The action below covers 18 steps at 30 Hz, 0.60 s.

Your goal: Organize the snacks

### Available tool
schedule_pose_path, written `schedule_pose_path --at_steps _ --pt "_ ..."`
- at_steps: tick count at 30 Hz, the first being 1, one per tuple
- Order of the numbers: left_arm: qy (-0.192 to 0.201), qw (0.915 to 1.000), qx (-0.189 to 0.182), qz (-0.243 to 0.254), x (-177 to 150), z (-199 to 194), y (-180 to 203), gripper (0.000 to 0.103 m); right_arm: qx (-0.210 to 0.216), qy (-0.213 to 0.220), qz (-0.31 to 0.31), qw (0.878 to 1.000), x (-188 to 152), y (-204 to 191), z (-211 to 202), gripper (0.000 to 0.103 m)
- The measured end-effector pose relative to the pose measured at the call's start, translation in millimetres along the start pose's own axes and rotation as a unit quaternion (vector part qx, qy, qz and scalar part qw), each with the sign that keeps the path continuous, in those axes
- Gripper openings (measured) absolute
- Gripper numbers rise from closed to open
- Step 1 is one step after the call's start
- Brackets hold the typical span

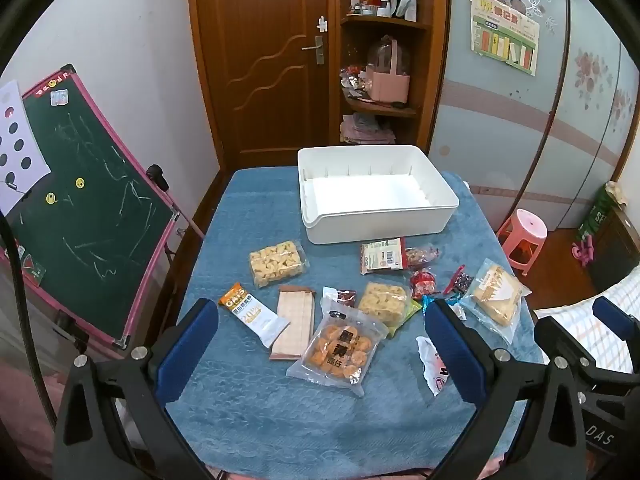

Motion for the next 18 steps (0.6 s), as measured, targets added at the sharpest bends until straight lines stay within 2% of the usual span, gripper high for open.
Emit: schedule_pose_path --at_steps 18 --pt "0.001 0.9998 -0.020 -0.002 -5.4 3.7 4.8 0.103 -0.004 0.003 0.001 1.000 -0.6 1.3 2.3 0.101"
Point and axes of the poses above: each gripper's, at about its wrist camera, not at the fingertips, and z roughly the way its jaws point, y to its right, x to its top, the point moved 5 cm from there along z, roughly the way its jaws point, and after that the axes turned 5 degrees about z, right-handed, at the moved point
